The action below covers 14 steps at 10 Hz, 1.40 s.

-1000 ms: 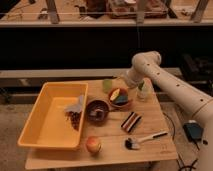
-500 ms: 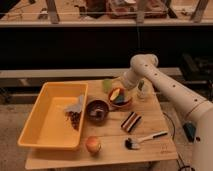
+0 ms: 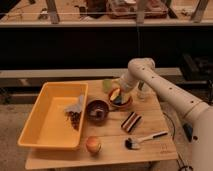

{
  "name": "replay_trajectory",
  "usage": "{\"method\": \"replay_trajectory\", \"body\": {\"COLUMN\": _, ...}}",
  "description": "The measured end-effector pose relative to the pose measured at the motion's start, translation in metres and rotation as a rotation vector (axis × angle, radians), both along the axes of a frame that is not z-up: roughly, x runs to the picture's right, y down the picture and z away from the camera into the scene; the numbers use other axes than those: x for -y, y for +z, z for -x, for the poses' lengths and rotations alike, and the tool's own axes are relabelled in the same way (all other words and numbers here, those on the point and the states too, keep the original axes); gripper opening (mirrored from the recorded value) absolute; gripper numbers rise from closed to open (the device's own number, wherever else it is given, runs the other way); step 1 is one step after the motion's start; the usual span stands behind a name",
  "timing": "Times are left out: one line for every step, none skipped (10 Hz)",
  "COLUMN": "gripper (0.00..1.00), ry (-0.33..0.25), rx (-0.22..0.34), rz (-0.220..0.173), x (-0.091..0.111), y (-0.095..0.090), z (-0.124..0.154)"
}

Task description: Place banana in plastic cup

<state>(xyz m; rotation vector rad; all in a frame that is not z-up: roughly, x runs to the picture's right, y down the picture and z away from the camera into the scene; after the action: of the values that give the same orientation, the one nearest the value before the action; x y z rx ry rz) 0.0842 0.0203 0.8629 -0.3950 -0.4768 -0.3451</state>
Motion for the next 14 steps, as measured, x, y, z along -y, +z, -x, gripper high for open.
{"method": "replay_trajectory", "body": {"gripper": 0.78, "ry": 0.024, "rx": -0.006, "rz": -0.008, "x": -0.003, "y": 0.003, "z": 0.0}}
{"method": "replay_trajectory", "body": {"gripper": 0.78, "ry": 0.037, "rx": -0.009, "rz": -0.013, "x": -0.005, "y": 0.004, "z": 0.0}}
{"method": "replay_trajectory", "body": {"gripper": 0.78, "ry": 0.054, "rx": -0.007, "rz": -0.019, "x": -0.008, "y": 0.005, "z": 0.001}}
{"method": "replay_trajectory", "body": {"gripper": 0.78, "ry": 0.065, "rx": -0.002, "rz": -0.022, "x": -0.008, "y": 0.007, "z": 0.004}}
{"method": "replay_trajectory", "body": {"gripper": 0.78, "ry": 0.074, "rx": 0.005, "rz": -0.024, "x": -0.009, "y": 0.008, "z": 0.007}}
{"method": "replay_trajectory", "body": {"gripper": 0.78, "ry": 0.086, "rx": 0.012, "rz": -0.023, "x": -0.009, "y": 0.01, "z": 0.009}}
{"method": "replay_trajectory", "body": {"gripper": 0.78, "ry": 0.105, "rx": 0.021, "rz": -0.015, "x": -0.01, "y": 0.013, "z": 0.01}}
{"method": "replay_trajectory", "body": {"gripper": 0.78, "ry": 0.119, "rx": 0.027, "rz": -0.01, "x": -0.011, "y": 0.015, "z": 0.011}}
{"method": "replay_trajectory", "body": {"gripper": 0.78, "ry": 0.131, "rx": 0.034, "rz": -0.002, "x": -0.011, "y": 0.018, "z": 0.012}}
{"method": "replay_trajectory", "body": {"gripper": 0.76, "ry": 0.144, "rx": 0.039, "rz": 0.008, "x": -0.013, "y": 0.021, "z": 0.012}}
{"method": "replay_trajectory", "body": {"gripper": 0.68, "ry": 0.157, "rx": 0.043, "rz": 0.016, "x": -0.013, "y": 0.023, "z": 0.012}}
{"method": "replay_trajectory", "body": {"gripper": 0.6, "ry": 0.165, "rx": 0.044, "rz": 0.022, "x": -0.014, "y": 0.024, "z": 0.011}}
{"method": "replay_trajectory", "body": {"gripper": 0.48, "ry": 0.175, "rx": 0.045, "rz": 0.03, "x": -0.014, "y": 0.025, "z": 0.01}}
{"method": "replay_trajectory", "body": {"gripper": 0.38, "ry": 0.184, "rx": 0.045, "rz": 0.037, "x": -0.013, "y": 0.026, "z": 0.01}}
